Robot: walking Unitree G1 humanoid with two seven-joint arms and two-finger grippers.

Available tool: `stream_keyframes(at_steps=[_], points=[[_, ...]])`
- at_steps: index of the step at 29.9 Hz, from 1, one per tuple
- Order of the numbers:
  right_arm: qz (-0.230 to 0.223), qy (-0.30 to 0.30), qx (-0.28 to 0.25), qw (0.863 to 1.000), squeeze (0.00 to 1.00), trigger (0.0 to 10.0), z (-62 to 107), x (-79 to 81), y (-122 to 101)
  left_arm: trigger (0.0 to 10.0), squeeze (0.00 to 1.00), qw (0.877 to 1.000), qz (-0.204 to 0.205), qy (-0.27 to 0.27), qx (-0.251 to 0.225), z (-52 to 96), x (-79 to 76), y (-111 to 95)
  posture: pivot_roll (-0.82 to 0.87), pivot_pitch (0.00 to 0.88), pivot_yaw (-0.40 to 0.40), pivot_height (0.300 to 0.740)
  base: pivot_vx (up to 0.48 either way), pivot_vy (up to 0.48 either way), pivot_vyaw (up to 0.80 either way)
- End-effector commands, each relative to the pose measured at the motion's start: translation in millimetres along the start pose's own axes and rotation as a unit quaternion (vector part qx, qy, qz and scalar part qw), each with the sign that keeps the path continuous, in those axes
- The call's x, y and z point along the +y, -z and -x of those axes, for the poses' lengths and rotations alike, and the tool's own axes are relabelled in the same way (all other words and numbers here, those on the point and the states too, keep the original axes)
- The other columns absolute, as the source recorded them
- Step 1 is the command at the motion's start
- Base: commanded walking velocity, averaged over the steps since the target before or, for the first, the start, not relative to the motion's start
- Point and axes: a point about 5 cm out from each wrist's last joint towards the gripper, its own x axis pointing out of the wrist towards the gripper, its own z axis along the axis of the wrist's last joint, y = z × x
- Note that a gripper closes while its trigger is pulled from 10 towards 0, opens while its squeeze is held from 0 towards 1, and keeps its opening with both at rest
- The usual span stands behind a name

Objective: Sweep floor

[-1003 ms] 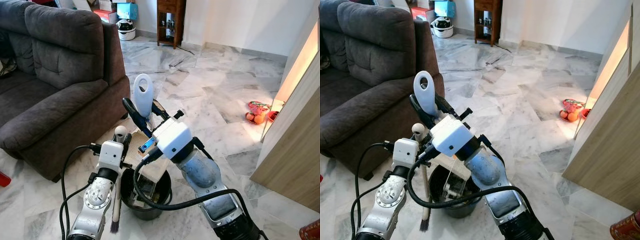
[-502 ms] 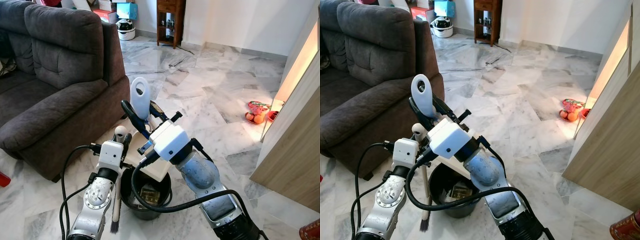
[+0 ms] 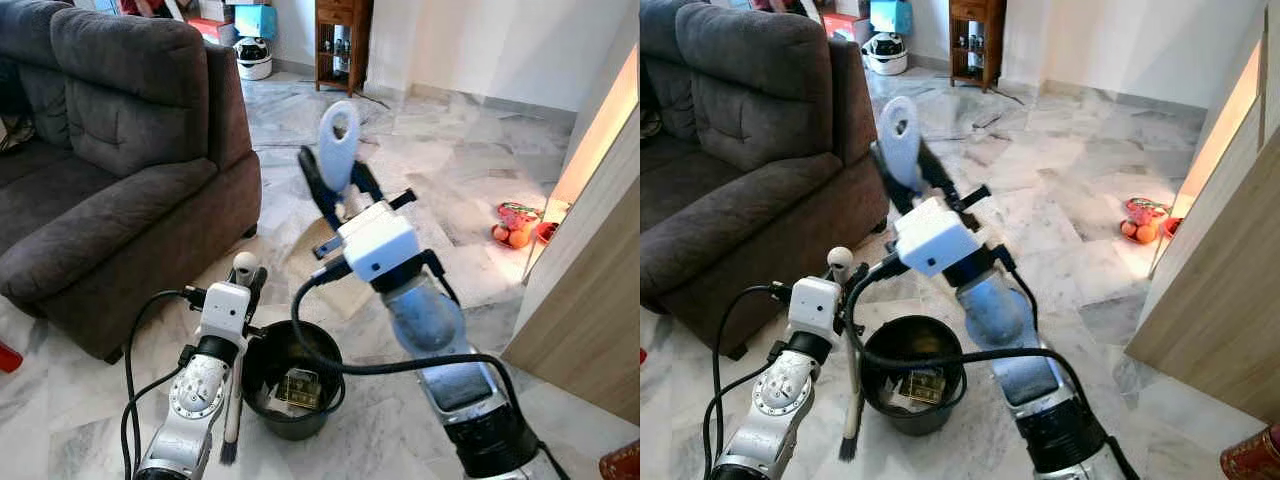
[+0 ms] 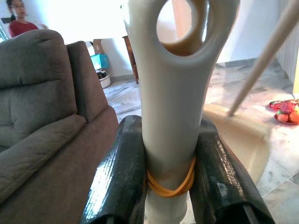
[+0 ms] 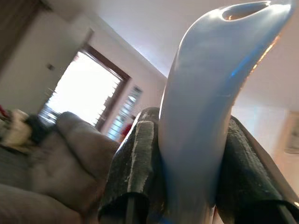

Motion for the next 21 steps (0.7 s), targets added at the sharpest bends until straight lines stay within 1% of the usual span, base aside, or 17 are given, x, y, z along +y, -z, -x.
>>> stream_keyframes(at_steps=[1, 2, 3, 4, 6, 8, 9, 10, 13, 17, 19, 20, 21], points=[[0.03, 0.026, -0.007, 0.999, 0.0, 10.0, -4.8, -13.2, 0.5, 10.0, 0.0, 1.0, -0.016, 0.002, -0.023, -4.5, 2.0, -7.1, 0.11, 0.0, 0.028, 0.74, 0.0, 0.0, 0.0], [0.037, 0.034, 0.003, 0.999, 0.0, 10.0, -3.0, -17.4, 5.4, 10.0, 0.0, 1.0, -0.016, 0.002, -0.024, -4.5, 2.1, -7.1, 0.11, 0.0, 0.028, 0.74, 0.0, 0.0, 0.0], [0.037, 0.034, 0.003, 0.999, 0.0, 10.0, -3.0, -17.4, 5.4, 10.0, 0.0, 1.0, -0.016, 0.002, -0.024, -4.5, 2.1, -7.1, 0.11, 0.0, 0.028, 0.74, 0.0, 0.0, 0.0], [0.055, 0.042, 0.023, 0.997, 0.0, 10.0, 1.8, -24.2, 16.1, 10.0, 0.0, 1.0, -0.017, 0.001, -0.023, -4.1, 2.5, -6.9, 0.11, 0.0, 0.028, 0.74, 0.0, 0.0, 0.0], [0.065, 0.044, 0.035, 0.996, 0.0, 10.0, 5.5, -27.8, 22.8, 10.0, 0.0, 1.0, -0.017, 0.001, -0.023, -3.7, 3.0, -6.6, 0.11, 0.0, 0.028, 0.74, 0.0, 0.0, 0.0], [0.067, 0.059, 0.058, 0.994, 0.0, 10.0, 11.7, -34.1, 33.1, 10.0, 0.0, 1.0, -0.017, 0.0, -0.022, -3.1, 3.7, -6.1, 0.1, 0.0, 0.028, 0.74, 0.0, 0.0, 0.0], [0.067, 0.059, 0.058, 0.994, 0.0, 10.0, 11.7, -34.1, 33.1, 10.0, 0.0, 1.0, -0.017, 0.0, -0.022, -3.1, 3.7, -6.1, 0.1, 0.0, 0.028, 0.74, 0.0, 0.0, 0.0], [0.067, 0.081, 0.091, 0.99, 0.0, 10.0, 21.9, -41.1, 47.7, 10.0, 0.0, 1.0, -0.018, -0.001, -0.021, -2.6, 4.7, -5.7, 0.1, 0.0, 0.028, 0.74, 0.0, 0.0, 0.0], [0.068, 0.098, 0.127, 0.985, 0.0, 10.0, 34.2, -45.7, 62.4, 10.0, 0.0, 1.0, -0.019, -0.002, -0.021, -2.3, 5.6, -5.4, 0.11, 0.0, 0.027, 0.74, 0.0, 0.0, 0.0], [0.039, 0.118, 0.173, 0.977, 0.0, 10.0, 51.0, -46.7, 80.1, 10.0, 0.0, 1.0, -0.02, -0.003, -0.019, -0.8, 7.5, -4.4, 0.1, 0.0, 0.03, 0.74, 0.0, 0.0, 0.0], [0.019, 0.122, 0.194, 0.973, 0.0, 10.0, 59.9, -44.1, 88.3, 10.0, 0.0, 1.0, -0.022, -0.002, -0.018, 0.4, 8.3, -3.6, 0.1, 0.0, 0.031, 0.74, 0.0, 0.0, 0.0], [0.013, 0.125, 0.215, 0.969, 0.0, 10.0, 69.2, -41.6, 96.2, 10.0, 0.0, 1.0, -0.023, -0.002, -0.016, 1.4, 9.8, -3.0, 0.1, 0.0, 0.031, 0.74, 0.0, 0.0, 0.0], [0.013, 0.125, 0.215, 0.969, 0.0, 10.0, 69.2, -41.6, 96.2, 10.0, 0.0, 1.0, -0.023, -0.002, -0.016, 1.4, 9.8, -3.0, 0.1, 0.0, 0.031, 0.74, 0.0, 0.0, 0.0]])
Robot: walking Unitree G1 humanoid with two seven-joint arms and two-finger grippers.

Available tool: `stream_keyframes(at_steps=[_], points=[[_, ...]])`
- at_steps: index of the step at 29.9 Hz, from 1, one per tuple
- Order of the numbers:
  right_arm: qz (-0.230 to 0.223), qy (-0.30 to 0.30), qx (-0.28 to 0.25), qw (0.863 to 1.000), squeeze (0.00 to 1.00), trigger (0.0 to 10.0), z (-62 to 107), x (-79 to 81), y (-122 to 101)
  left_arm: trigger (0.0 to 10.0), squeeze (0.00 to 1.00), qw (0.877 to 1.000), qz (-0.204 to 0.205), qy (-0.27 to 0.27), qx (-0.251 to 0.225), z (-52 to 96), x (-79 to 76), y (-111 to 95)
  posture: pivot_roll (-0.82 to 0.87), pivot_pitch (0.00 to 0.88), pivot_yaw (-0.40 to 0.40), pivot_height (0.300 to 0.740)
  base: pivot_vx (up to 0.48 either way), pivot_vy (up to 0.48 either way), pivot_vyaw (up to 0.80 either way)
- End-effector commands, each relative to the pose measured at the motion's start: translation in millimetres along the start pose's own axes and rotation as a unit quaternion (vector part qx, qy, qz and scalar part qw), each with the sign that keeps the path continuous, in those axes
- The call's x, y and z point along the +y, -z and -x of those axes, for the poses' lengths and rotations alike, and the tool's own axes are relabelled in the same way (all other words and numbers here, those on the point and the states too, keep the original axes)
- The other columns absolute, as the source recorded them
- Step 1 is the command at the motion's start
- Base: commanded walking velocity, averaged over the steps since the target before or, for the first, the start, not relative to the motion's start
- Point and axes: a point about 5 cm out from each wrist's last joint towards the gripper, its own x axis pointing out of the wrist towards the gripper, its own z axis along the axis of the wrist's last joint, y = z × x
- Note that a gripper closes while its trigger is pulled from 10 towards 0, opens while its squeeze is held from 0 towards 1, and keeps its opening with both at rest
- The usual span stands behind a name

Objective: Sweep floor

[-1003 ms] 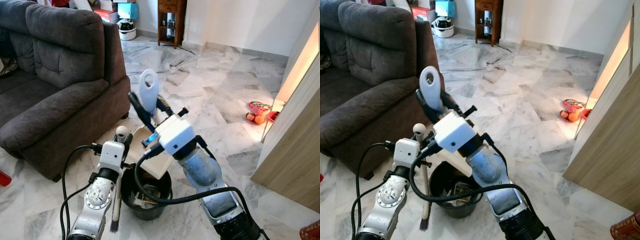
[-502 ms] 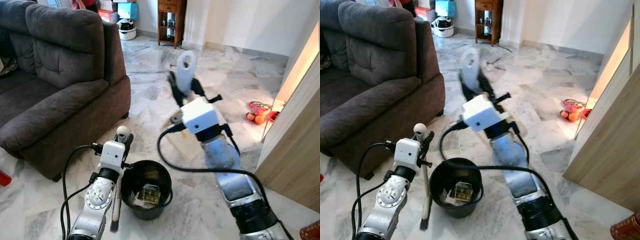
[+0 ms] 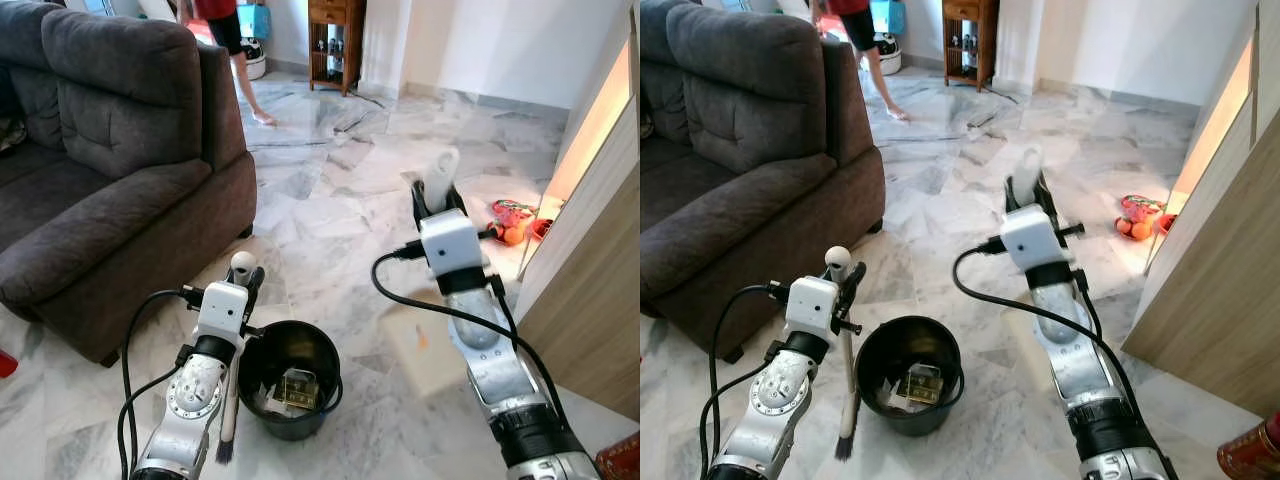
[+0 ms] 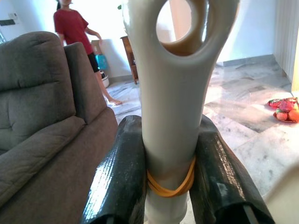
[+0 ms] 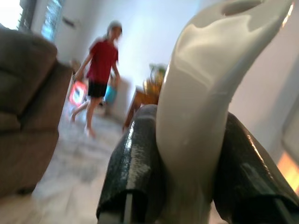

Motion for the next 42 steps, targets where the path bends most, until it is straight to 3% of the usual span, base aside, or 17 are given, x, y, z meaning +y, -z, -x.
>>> stream_keyframes(at_steps=[1, 7, 13, 18, 42], points=[[-0.011, 0.012, -0.004, 1.0, 0.0, 10.0, 1.5, -1.9, 2.5, 10.0, 0.0, 1.0, -0.016, 0.0, -0.016, 1.4, 6.3, -3.0, 0.1, 0.0, 0.032, 0.74, 0.0, 0.0, 0.0], [-0.025, 0.022, 0.047, 0.998, 0.0, 10.0, 18.4, -2.8, 30.3, 10.0, 0.0, 1.0, -0.02, 0.0, -0.011, 5.5, 9.7, -0.6, 0.1, 0.0, 0.034, 0.74, 0.0, 0.0, 0.0], [-0.04, 0.034, 0.065, 0.997, 0.0, 10.0, 24.4, -3.5, 40.5, 10.0, 0.0, 1.0, -0.019, -0.001, -0.008, 6.3, 11.0, 1.0, 0.1, 0.0, 0.034, 0.74, 0.0, 0.0, 0.0], [-0.087, 0.051, 0.105, 0.989, 0.0, 10.0, 35.2, 1.0, 55.7, 10.0, 0.0, 1.0, -0.013, -0.012, 0.0, 9.2, 14.7, 3.7, 0.1, 0.0, 0.033, 0.74, 0.0, 0.0, 0.0], [-0.107, 0.041, 0.131, 0.985, 0.0, 10.0, 44.7, 9.8, 69.5, 10.0, 0.0, 0.999, 0.005, -0.035, 0.014, 15.5, 20.9, 9.1, 0.1, 0.0, 0.027, 0.74, 0.0, 0.0, 0.0]])
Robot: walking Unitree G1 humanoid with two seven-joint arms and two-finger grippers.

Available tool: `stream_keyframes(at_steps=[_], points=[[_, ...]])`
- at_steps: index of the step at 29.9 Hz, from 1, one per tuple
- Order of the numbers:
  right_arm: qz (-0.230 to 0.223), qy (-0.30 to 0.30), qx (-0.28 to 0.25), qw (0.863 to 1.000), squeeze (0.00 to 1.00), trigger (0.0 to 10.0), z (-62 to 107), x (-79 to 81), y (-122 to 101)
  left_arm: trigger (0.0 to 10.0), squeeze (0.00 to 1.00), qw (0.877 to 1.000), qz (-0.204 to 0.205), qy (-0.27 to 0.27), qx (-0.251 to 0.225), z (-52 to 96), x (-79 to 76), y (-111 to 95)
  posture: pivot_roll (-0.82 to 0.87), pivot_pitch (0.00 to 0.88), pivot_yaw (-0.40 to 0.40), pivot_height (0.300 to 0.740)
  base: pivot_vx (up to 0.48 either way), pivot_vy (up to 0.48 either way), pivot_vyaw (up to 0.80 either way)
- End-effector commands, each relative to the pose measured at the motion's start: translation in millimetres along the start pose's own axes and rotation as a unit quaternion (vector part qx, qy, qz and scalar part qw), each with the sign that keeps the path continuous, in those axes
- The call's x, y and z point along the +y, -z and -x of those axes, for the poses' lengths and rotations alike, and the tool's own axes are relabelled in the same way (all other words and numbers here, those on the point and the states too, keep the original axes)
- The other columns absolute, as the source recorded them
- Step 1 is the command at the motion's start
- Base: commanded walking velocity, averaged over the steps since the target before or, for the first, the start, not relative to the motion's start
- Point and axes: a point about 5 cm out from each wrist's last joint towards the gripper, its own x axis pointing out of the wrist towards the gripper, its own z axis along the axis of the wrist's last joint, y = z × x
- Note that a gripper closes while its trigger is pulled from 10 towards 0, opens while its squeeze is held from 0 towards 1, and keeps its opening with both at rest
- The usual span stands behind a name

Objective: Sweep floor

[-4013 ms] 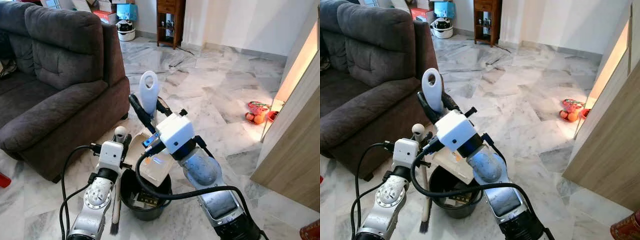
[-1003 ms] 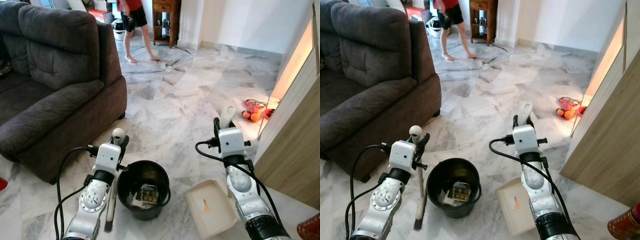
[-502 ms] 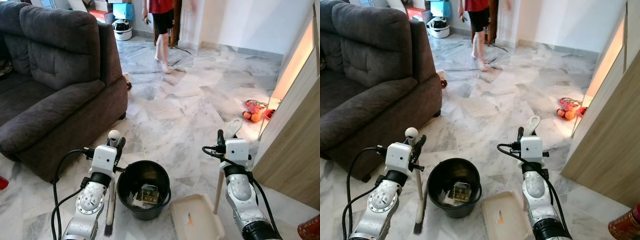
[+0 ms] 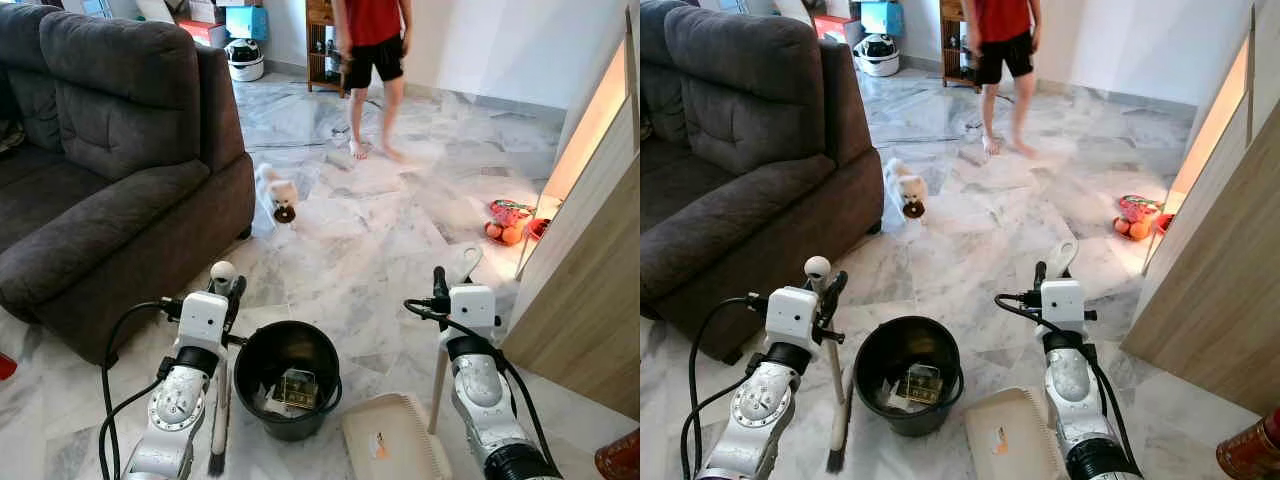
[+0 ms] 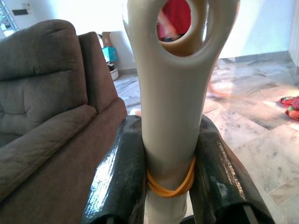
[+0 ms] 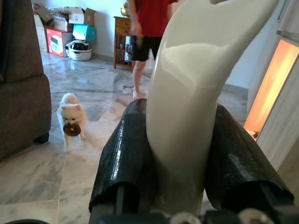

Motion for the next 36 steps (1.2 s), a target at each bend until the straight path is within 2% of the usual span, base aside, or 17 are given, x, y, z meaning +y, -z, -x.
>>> stream_keyframes(at_steps=[1, 36], points=[[-0.007, 0.002, -0.019, 1.0, 0.0, 10.0, -5.8, 0.3, -7.7, 10.0, 0.0, 1.0, -0.004, -0.007, -0.004, 1.1, 4.4, -1.4, 0.1, 0.0, 0.027, 0.74, 0.0, 0.0, 0.0], [-0.01, -0.007, -0.025, 1.0, 0.0, 10.0, -7.5, 1.3, -8.7, 10.0, 0.0, 1.0, -0.004, -0.007, -0.003, 0.0, 4.8, -0.6, 0.1, 0.0, 0.028, 0.74, 0.0, 0.0, 0.0]])
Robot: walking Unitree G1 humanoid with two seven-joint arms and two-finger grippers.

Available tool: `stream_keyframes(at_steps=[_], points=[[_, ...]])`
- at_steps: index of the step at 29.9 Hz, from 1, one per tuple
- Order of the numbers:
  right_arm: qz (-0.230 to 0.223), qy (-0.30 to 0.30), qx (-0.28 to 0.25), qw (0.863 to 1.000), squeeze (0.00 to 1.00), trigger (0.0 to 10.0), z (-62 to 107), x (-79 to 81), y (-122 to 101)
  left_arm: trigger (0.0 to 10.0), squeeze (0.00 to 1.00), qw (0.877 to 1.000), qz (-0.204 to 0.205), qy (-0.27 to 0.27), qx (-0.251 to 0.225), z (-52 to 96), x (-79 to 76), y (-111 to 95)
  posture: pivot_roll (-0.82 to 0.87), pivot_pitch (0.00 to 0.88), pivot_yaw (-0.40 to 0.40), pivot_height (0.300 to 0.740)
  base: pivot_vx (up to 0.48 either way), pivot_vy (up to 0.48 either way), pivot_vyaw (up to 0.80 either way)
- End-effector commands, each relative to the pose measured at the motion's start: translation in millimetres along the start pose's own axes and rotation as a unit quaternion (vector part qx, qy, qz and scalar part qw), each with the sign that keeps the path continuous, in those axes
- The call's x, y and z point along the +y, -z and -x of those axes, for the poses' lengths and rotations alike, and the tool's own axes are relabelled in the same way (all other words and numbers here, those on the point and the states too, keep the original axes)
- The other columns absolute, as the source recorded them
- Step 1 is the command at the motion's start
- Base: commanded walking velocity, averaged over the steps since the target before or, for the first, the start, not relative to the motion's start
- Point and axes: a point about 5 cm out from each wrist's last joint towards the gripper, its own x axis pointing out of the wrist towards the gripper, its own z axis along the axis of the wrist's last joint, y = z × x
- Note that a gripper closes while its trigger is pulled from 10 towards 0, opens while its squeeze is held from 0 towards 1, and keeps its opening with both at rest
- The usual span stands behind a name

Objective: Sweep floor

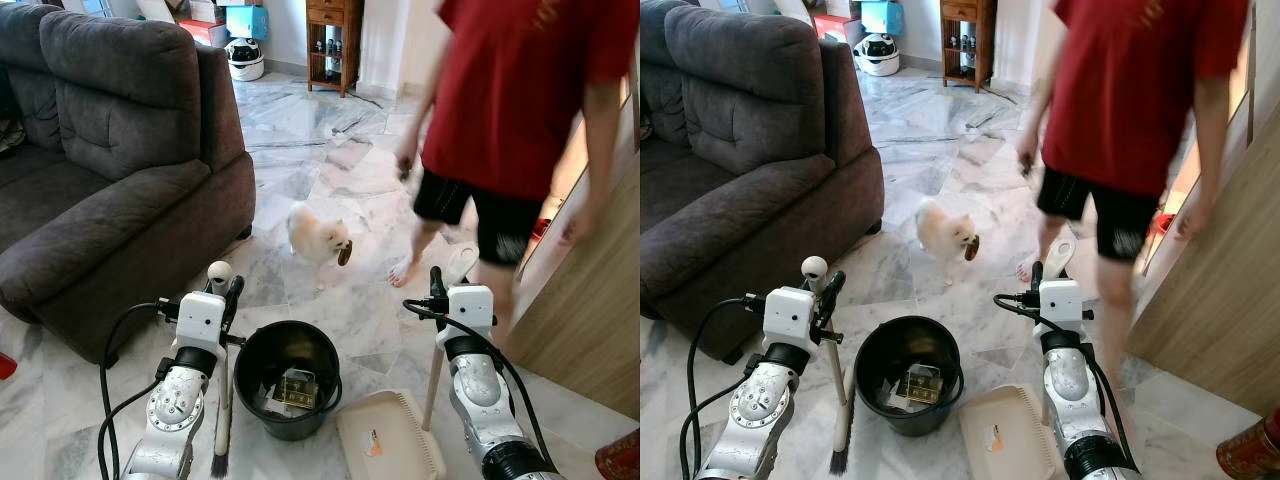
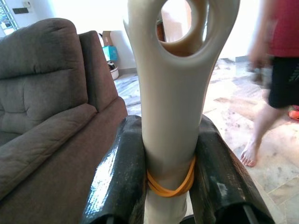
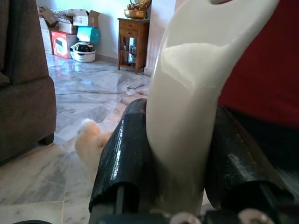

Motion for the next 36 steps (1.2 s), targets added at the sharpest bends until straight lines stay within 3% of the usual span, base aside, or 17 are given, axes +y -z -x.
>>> stream_keyframes(at_steps=[1, 36], points=[[-0.004, 0.001, -0.021, 1.0, 0.0, 10.0, -5.1, -0.1, -7.5, 10.0, 0.0, 1.0, -0.005, -0.006, -0.003, -0.3, 4.9, -0.8, 0.1, 0.0, 0.028, 0.74, 0.0, 0.0, 0.0], [-0.005, -0.004, -0.021, 1.0, 0.0, 10.0, -4.8, 1.6, -7.2, 10.0, 0.0, 1.0, -0.006, -0.008, -0.005, -1.2, 5.8, -2.2, 0.11, 0.0, 0.027, 0.74, 0.0, 0.0, 0.0]])
